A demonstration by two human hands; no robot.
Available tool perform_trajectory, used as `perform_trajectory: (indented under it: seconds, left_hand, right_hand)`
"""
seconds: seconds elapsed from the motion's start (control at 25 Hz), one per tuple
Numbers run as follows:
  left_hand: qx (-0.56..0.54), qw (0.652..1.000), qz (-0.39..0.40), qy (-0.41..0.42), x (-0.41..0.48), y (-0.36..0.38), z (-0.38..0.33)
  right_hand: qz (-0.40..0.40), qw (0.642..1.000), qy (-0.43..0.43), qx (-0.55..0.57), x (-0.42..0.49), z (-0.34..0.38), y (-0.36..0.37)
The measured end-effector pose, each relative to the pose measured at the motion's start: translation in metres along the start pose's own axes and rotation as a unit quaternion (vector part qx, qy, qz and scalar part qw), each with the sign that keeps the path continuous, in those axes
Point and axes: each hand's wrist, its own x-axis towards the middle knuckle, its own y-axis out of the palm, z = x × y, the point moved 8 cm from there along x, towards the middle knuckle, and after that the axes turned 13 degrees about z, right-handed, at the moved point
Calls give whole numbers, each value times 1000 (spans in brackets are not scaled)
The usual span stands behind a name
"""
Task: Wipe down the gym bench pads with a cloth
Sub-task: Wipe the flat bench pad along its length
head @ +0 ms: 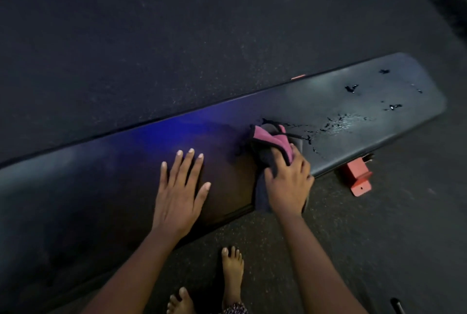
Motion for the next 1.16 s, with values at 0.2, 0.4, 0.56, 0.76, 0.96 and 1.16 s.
perform_trajectory:
  seconds: [0.2, 0.4, 0.56, 0.76, 0.96, 1.16]
  left_hand:
    - [23, 997, 10, -72, 29, 23, -42]
    - [73, 992, 23, -97, 33, 35, -40]
    - [92, 993, 20, -77, 35, 40, -40]
    - [75, 992, 2, -99, 33, 31, -40]
    - [89, 991, 11, -97, 34, 29, -43]
    - [43, 994, 4, -104, 41, 24, -57]
  right_hand:
    - [-5, 998, 60, 27, 56, -55, -22]
    - [15, 1000, 6, 21, 49, 8, -16]
    - [71, 975, -212, -6, 48, 126, 2]
    - [69, 970, -232, -27, 98, 105, -2]
    - [35, 994, -101, -16, 167, 8, -34]
    - [25, 1000, 17, 0, 217, -98, -58]
